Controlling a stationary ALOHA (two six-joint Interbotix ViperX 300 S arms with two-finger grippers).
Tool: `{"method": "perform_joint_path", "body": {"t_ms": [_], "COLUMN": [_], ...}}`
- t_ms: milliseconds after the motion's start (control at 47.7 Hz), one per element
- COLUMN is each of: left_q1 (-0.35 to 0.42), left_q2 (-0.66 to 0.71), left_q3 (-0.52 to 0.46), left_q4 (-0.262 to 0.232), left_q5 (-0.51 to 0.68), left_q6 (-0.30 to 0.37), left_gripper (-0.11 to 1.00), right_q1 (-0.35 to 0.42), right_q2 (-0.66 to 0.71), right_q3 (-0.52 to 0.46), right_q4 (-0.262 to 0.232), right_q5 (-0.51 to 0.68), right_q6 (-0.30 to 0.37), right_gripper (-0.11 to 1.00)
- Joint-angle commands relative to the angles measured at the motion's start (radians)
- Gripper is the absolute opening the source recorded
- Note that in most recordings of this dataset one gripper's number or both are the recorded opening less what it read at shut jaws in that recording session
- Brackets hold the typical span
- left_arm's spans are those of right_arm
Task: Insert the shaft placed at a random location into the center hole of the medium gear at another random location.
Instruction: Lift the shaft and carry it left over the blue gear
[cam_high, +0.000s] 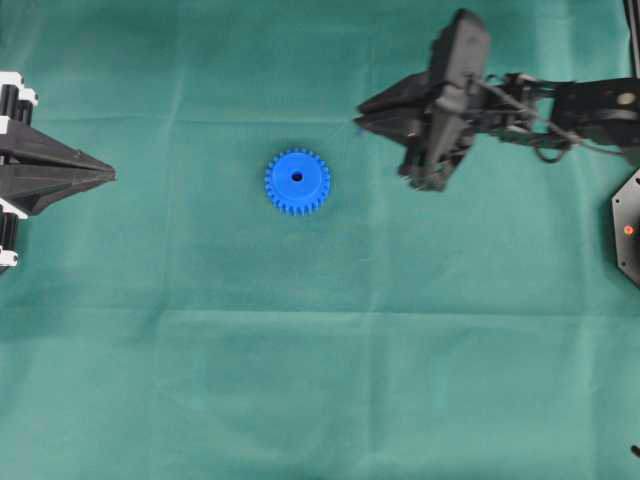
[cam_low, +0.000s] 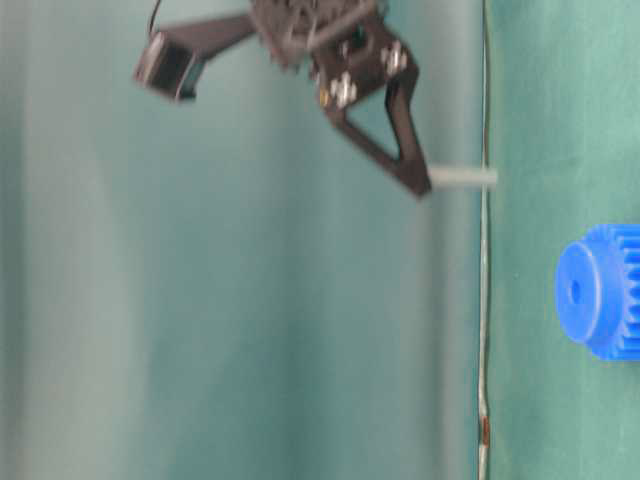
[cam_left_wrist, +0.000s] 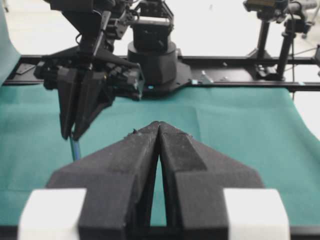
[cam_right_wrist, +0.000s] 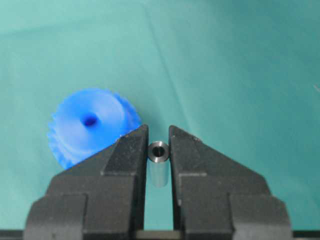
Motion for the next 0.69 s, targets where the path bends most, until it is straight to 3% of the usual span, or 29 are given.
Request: {"method": "perform_joint_path", "body": {"t_ms": [0, 293, 670], "left_q1": [-0.002, -0.006, -0.006], "left_q2": [0.009, 0.009, 0.009], "left_q3": [-0.026, -0.025, -0.025], "left_q4": [0.002, 0.003, 0.002], "left_q5": [-0.005, -0.003, 0.006], "left_q6": [-0.002, -0.002, -0.020], "left_gripper": [0.00, 0.00, 0.00], "right_q1": [0.031, 0.084, 0.086], "right_q2": [0.029, 0.135, 0.152], "right_q3": [-0.083, -0.225, -0.233], "right_q4": [0.002, 0.002, 0.002], "right_q5": [-0.017, 0.023, 0.032], "right_q6": [-0.006, -0.006, -0.006], "right_gripper": [0.12, 0.12, 0.12]}}
